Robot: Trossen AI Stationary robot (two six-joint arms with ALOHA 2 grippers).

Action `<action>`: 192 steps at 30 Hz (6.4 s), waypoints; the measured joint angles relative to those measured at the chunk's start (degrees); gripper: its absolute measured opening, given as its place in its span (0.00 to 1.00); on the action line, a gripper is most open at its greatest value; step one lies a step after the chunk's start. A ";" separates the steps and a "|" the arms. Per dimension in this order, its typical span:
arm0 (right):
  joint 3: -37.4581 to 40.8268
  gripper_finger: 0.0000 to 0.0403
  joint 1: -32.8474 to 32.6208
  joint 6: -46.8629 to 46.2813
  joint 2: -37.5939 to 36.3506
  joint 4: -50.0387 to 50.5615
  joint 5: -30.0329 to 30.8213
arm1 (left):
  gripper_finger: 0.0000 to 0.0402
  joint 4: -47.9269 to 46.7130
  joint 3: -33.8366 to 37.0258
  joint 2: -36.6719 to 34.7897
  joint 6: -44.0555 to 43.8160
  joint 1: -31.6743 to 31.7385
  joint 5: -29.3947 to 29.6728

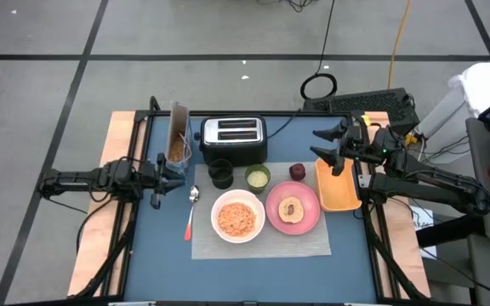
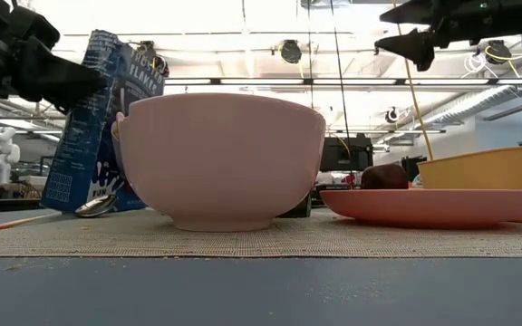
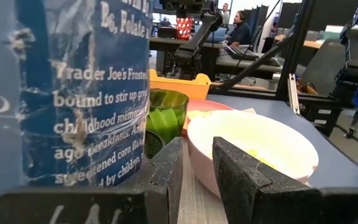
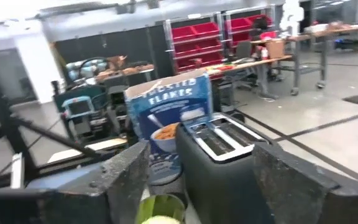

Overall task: Arrange a breakfast setting
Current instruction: Return to Home Position

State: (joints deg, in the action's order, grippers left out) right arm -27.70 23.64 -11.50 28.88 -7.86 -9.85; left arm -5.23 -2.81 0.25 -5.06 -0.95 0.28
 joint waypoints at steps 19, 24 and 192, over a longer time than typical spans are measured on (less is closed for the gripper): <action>0.00 0.02 0.00 9.43 -10.92 19.44 -3.79 | 0.24 -0.02 0.02 0.04 1.77 0.01 0.03; 2.85 0.03 0.00 9.07 -14.61 19.63 -3.79 | 0.24 -0.02 0.04 0.04 1.77 0.01 0.05; 25.46 0.00 -19.26 15.22 -28.27 2.14 9.80 | 0.24 2.04 0.04 0.07 1.80 0.01 0.08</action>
State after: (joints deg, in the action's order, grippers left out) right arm -2.24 4.38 3.73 0.61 -5.72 -0.05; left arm -3.19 -2.76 0.32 -3.27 -0.94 0.36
